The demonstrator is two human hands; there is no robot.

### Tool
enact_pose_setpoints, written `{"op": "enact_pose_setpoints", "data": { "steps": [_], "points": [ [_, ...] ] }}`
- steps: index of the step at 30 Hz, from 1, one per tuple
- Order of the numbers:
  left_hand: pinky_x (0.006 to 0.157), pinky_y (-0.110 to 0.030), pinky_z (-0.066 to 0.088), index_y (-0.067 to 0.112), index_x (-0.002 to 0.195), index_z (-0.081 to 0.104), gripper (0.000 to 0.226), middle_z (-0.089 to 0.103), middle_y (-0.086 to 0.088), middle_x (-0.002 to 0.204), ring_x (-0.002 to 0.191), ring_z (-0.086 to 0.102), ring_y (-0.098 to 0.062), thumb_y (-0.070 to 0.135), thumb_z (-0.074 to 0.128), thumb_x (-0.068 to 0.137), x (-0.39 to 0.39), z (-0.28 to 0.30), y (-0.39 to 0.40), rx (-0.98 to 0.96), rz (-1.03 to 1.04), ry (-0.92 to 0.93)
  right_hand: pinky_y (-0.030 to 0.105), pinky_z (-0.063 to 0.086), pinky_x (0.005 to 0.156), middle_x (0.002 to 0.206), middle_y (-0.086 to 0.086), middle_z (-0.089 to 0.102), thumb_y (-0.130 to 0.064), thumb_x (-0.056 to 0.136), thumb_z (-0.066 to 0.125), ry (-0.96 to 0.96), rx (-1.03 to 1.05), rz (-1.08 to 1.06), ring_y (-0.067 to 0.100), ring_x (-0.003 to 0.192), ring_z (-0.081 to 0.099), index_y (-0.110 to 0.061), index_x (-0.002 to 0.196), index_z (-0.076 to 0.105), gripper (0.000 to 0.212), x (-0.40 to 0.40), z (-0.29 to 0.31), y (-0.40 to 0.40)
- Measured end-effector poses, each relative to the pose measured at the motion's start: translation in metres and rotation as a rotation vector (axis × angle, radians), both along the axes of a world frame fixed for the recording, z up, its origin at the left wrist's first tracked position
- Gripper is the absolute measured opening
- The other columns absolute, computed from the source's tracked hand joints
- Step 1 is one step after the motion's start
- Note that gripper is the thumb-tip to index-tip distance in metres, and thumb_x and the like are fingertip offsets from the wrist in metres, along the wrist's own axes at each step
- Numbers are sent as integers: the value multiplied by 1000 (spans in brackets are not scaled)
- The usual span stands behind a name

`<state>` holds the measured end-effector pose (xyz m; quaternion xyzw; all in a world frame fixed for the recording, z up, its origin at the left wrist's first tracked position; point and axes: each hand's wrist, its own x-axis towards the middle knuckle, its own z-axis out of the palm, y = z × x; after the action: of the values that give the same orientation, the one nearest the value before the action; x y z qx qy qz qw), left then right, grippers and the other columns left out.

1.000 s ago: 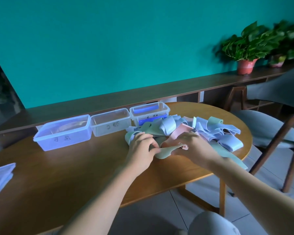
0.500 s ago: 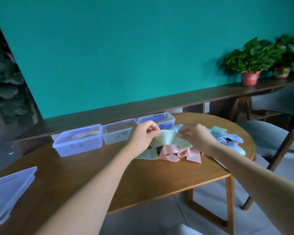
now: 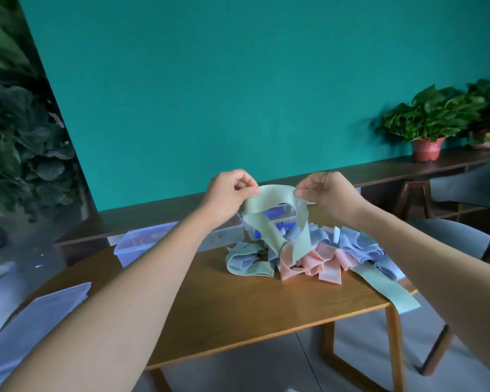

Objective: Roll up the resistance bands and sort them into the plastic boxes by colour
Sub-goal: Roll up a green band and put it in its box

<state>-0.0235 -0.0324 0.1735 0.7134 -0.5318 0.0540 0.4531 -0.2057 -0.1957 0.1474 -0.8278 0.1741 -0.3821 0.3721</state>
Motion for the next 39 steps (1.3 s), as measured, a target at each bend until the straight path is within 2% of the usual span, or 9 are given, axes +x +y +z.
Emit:
{"op": "enact_pose_setpoints", "data": {
  "steps": [2,6,8,16,21,24,30,37,39],
  "points": [
    [82,-33,51,29,73,67,20,73,0,81,74,62,-13,17,78,84,3,11,7,-27,14,-13,21,52,79,84,5,74,-13,89,76,-41,25,47,13,76,65,-10,89,73,5,3,9,7],
    [82,-34,50,28,73,67,20,73,-5,82,74,59,-13,16,79,84,11,25,26,-26,39,-42,39,56,92,81,4,74,-13,89,76,-86,82,133,17,80,67,-14,84,73,6,13,26,23],
    [79,-32,49,28,73,68,19,73,-5,81,71,57,-11,16,79,84,16,30,37,-25,45,-46,38,57,93,80,4,73,-13,89,76,-97,111,177,16,80,65,-14,84,73,6,17,34,33],
    [83,-31,53,13,85,74,6,75,-6,85,75,62,-12,14,80,83,29,47,89,-17,130,-4,31,58,80,85,12,71,-11,89,74,-118,181,325,16,76,64,7,100,71,21,41,49,75],
    [63,-19,50,8,86,73,6,73,-18,82,62,57,-13,10,78,84,36,48,117,-43,190,35,26,59,70,78,0,74,-15,90,75,-113,143,305,11,73,68,-7,89,73,8,65,50,96],
    [57,-19,50,11,84,73,4,73,-13,75,61,61,-12,11,77,84,40,46,121,-74,237,43,23,55,65,80,-3,75,-16,90,76,-126,112,246,11,78,70,-17,81,72,10,77,51,100],
    [66,-27,57,17,75,70,14,74,-7,77,72,70,-16,9,78,83,44,42,80,-79,202,88,33,62,72,82,5,73,-9,91,73,-158,177,242,19,82,72,-11,81,69,10,73,59,77],
    [69,-25,55,23,75,70,17,74,-3,77,64,65,-9,9,77,83,39,41,-4,-79,79,89,24,62,68,80,7,70,-7,94,69,-152,271,155,11,69,70,0,93,67,7,49,48,9],
    [72,-29,56,24,77,71,17,73,-2,73,62,64,-10,10,77,84,38,25,-30,-41,30,102,23,60,66,79,9,68,-6,93,70,-123,318,113,15,69,67,4,95,67,10,44,33,-14]
  ]
}}
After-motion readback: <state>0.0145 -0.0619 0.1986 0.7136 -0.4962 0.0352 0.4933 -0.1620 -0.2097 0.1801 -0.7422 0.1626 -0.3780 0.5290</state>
